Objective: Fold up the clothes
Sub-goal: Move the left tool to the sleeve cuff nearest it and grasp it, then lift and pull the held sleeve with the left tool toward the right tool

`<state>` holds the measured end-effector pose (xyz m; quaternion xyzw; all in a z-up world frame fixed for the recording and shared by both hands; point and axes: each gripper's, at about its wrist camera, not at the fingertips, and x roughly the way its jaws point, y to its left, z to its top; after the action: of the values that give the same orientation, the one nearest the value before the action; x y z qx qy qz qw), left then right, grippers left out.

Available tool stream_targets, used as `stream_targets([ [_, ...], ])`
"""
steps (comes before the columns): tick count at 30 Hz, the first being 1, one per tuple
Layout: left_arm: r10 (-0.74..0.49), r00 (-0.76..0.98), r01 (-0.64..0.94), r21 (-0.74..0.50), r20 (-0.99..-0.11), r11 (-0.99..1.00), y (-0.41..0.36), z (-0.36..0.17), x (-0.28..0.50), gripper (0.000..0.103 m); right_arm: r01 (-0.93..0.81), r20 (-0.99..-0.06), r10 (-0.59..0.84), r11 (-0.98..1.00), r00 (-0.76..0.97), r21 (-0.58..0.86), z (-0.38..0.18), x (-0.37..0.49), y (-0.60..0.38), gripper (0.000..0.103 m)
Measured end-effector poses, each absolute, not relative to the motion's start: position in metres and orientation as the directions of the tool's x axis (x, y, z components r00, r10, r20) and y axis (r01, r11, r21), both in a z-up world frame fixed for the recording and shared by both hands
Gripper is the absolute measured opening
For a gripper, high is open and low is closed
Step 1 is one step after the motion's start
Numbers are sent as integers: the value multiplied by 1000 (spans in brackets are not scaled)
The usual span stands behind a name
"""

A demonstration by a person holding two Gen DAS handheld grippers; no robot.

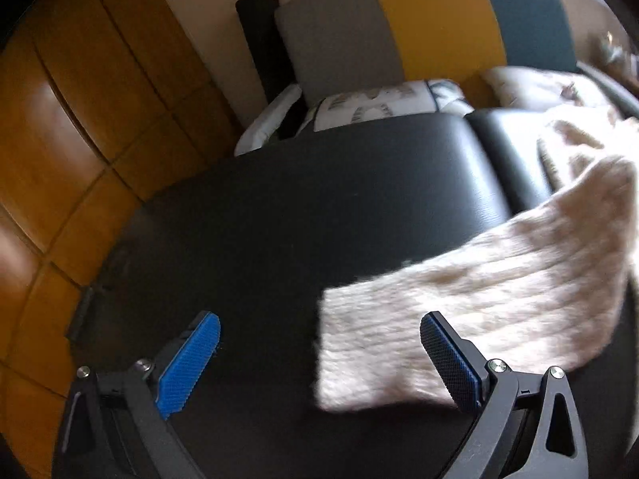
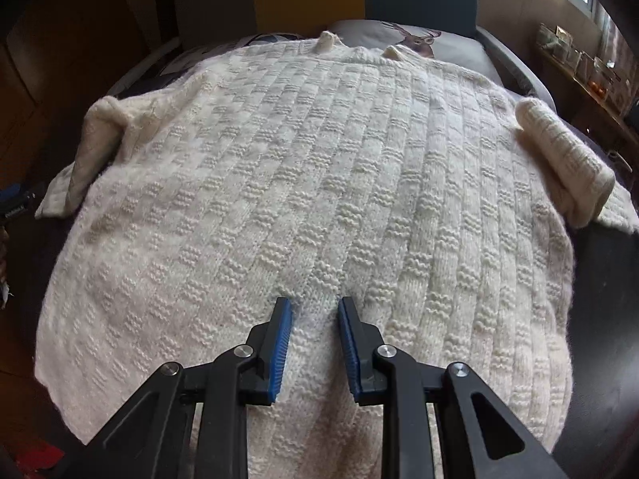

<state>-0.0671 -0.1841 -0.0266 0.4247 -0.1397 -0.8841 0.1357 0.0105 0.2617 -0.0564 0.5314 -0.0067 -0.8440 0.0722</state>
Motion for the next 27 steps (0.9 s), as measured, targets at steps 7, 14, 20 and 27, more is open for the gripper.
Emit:
stream_targets([
  [7,-174,-542,73,161,-822,-984,-208,-40,-86,102,107,-896,-120,-991,-428,82,-57,11,261,24],
  [14,19,-536,48,-53,-844,-997,-218,-36,-81,46,95,-894,-110,-993,-435,76,-59,12,261,24],
  [20,6,-596,-56,34,-803,-998,-190,7,-86,13,88,-897,-111,-993,-427,80,-59,10,262,24],
  [27,-40,-723,-57,117,-689,-991,-202,84,-93,13,80,-900,-105,-994,-422,79,-60,10,262,24],
])
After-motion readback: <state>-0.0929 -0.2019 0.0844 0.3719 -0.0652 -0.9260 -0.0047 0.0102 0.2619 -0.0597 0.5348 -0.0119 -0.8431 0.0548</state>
